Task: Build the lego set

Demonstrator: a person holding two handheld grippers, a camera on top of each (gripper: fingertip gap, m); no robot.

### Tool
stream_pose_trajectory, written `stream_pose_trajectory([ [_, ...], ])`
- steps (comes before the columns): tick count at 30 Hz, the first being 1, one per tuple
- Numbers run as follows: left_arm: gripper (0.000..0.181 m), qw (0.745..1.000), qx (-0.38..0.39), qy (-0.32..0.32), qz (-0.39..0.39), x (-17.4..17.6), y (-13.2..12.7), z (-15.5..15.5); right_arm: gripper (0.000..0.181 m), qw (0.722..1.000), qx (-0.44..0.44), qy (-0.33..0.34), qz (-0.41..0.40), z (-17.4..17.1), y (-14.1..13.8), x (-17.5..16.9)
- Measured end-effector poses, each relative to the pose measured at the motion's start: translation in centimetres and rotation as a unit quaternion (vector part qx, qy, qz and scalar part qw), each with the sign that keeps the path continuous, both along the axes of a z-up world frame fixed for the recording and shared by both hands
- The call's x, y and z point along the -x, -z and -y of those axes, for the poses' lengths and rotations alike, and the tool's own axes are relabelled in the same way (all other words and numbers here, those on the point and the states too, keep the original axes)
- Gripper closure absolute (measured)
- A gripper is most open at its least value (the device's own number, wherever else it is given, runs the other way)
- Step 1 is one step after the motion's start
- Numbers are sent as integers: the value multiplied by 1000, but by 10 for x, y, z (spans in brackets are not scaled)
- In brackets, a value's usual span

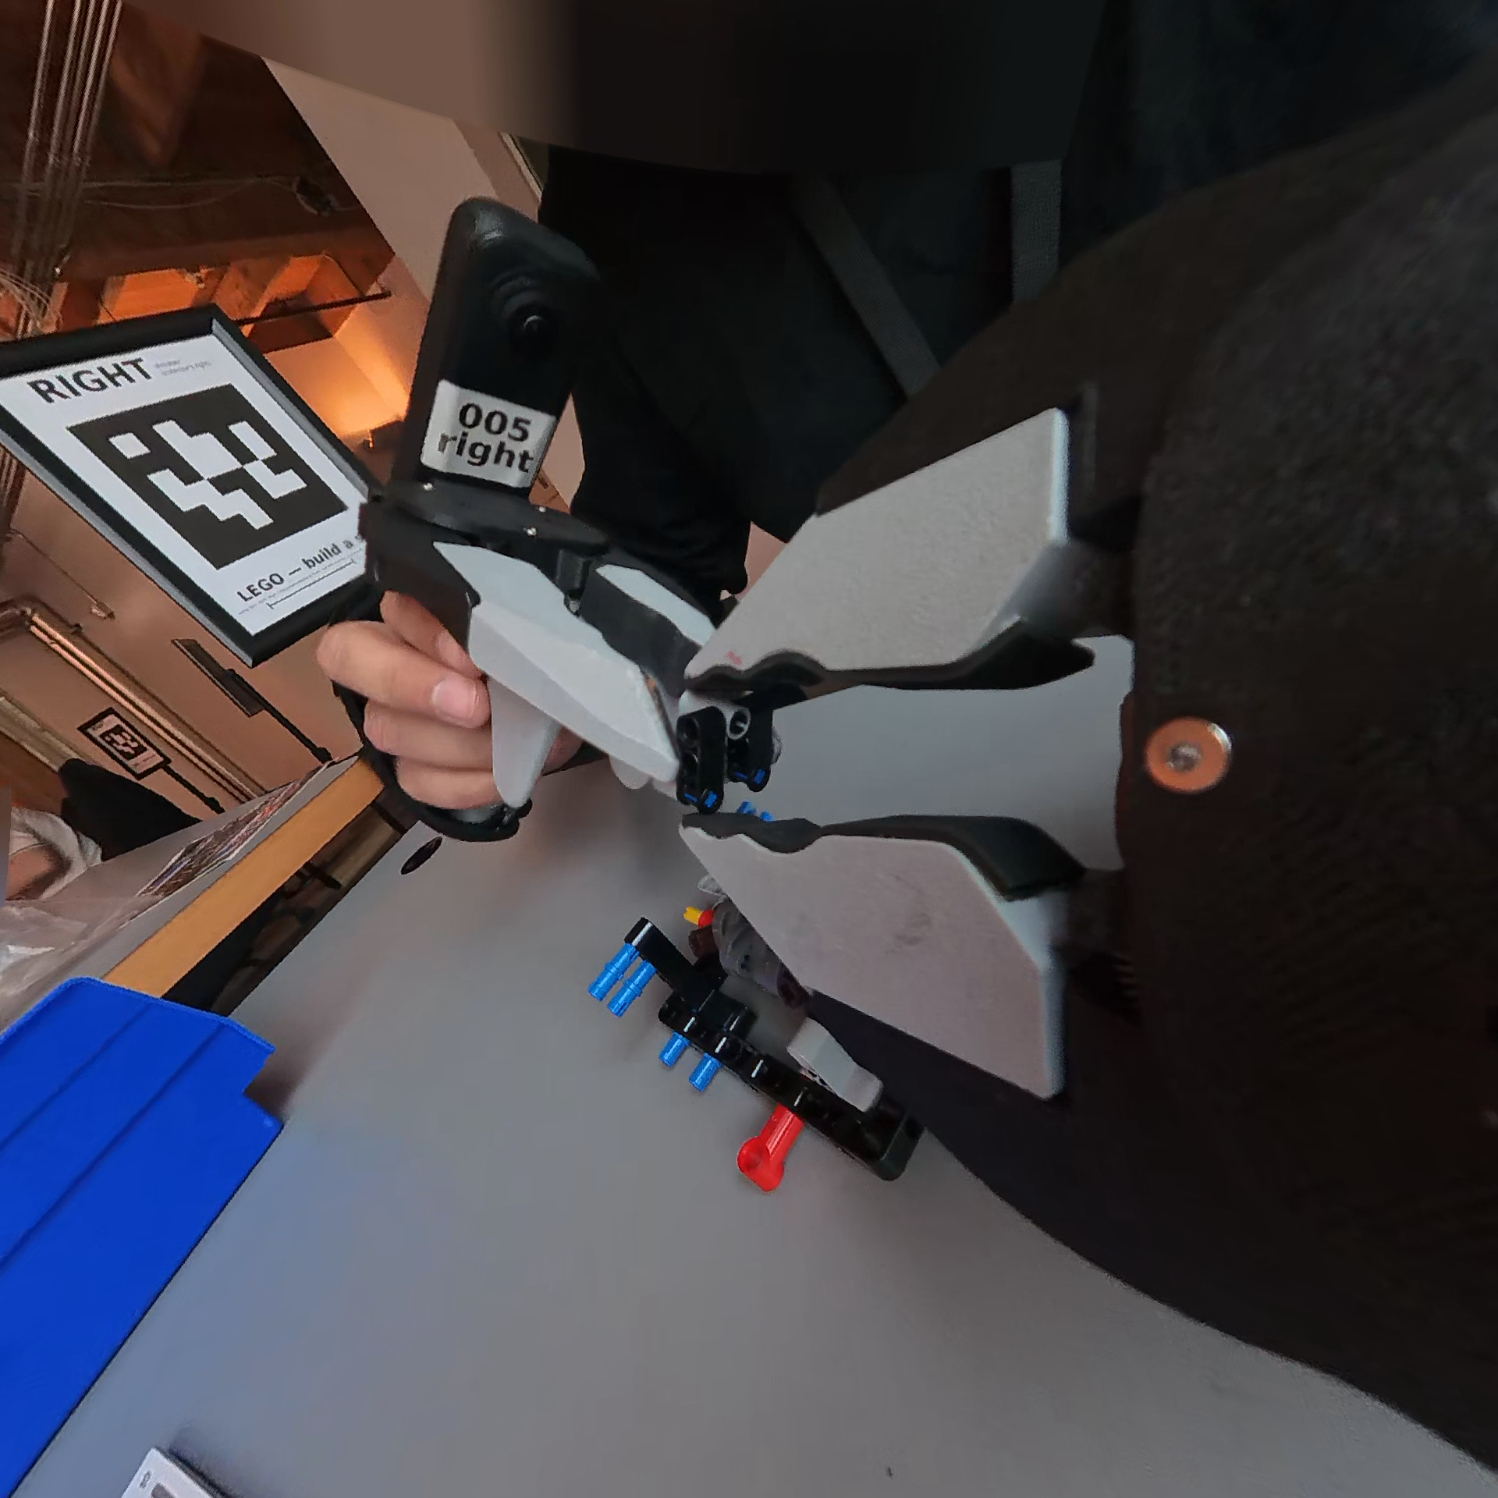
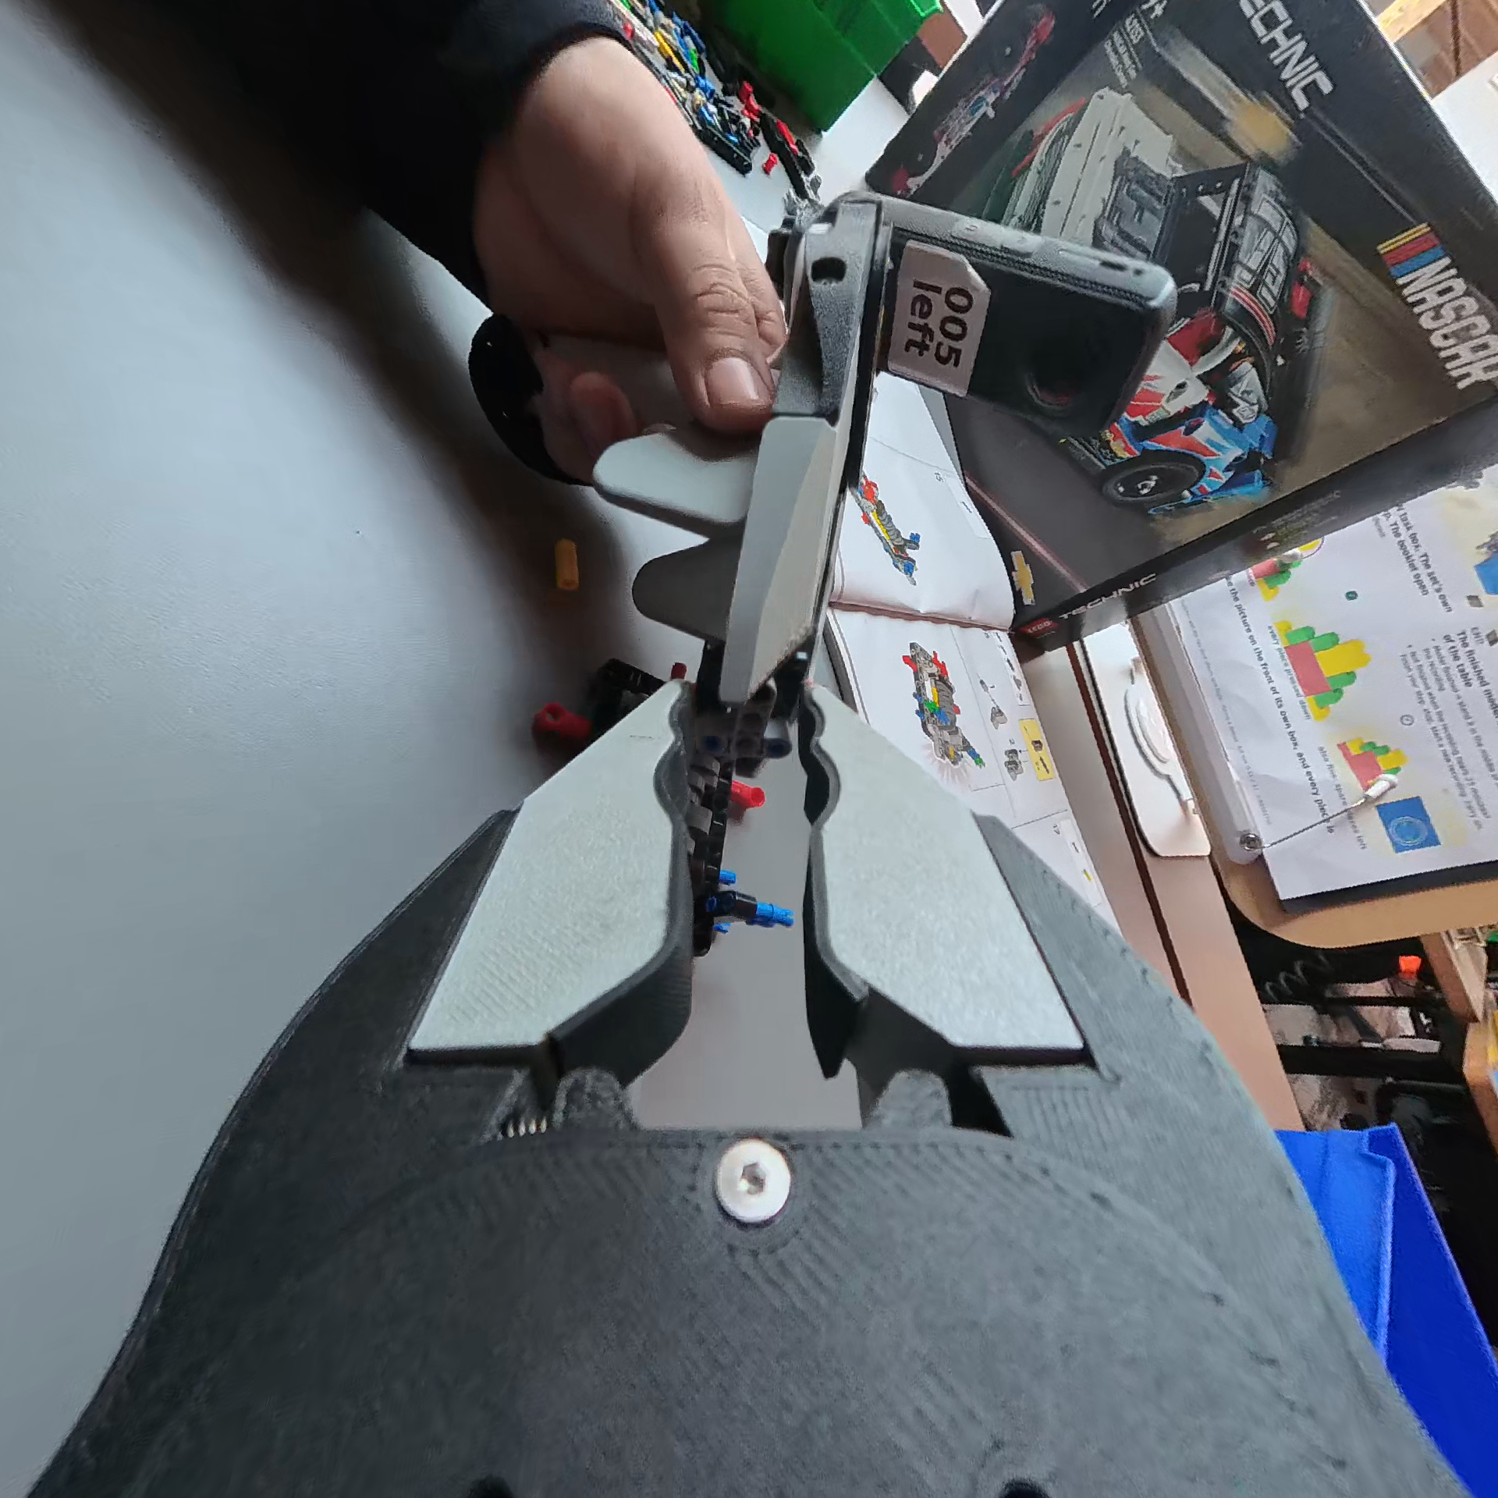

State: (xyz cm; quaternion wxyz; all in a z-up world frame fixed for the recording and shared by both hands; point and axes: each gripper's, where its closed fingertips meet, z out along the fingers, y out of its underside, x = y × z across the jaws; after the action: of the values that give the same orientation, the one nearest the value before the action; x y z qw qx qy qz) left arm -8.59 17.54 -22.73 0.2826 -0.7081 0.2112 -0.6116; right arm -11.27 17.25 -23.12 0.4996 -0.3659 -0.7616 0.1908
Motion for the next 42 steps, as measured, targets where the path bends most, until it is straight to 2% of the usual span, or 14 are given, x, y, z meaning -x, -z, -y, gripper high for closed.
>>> stream_pose_trajectory([
  [5, 154, 1000, -5, -6, -11, 1, 1, -1, 161, 1000, 16, 0, -5, 0, 0, 1],
  [10, 155, 999, -18, 3, 41, 6, -19, 2, 161, 992, 92, -19, -82, 0, -20, 1],
  [15, 153, 998, -17, 15, 54, 6, -21, 5, 161, 983, 137, -38, -116, 3, -22, 3],
  [22, 157, 1000, -15, -4, 22, 8, -12, -1, 161, 990, 119, -6, -78, -1, -11, 7],
  [26, 157, 1000, 2, -13, 7, 9, -3, -3, 161, 996, 73, 10, -56, -4, -4, 8],
  [34, 158, 1000, 17, -17, -7, 9, 2, -5, 160, 998, 42, 11, -37, -4, 1, 7],
  [38, 155, 1000, 13, -15, -10, 12, 2, -5, 161, 997, 62, 22, -35, -9, 0, 3],
  [42, 160, 999, -31, -19, -37, 19, -1, -7, 161, 987, 152, 56, -24, -26, -1, -16],
])
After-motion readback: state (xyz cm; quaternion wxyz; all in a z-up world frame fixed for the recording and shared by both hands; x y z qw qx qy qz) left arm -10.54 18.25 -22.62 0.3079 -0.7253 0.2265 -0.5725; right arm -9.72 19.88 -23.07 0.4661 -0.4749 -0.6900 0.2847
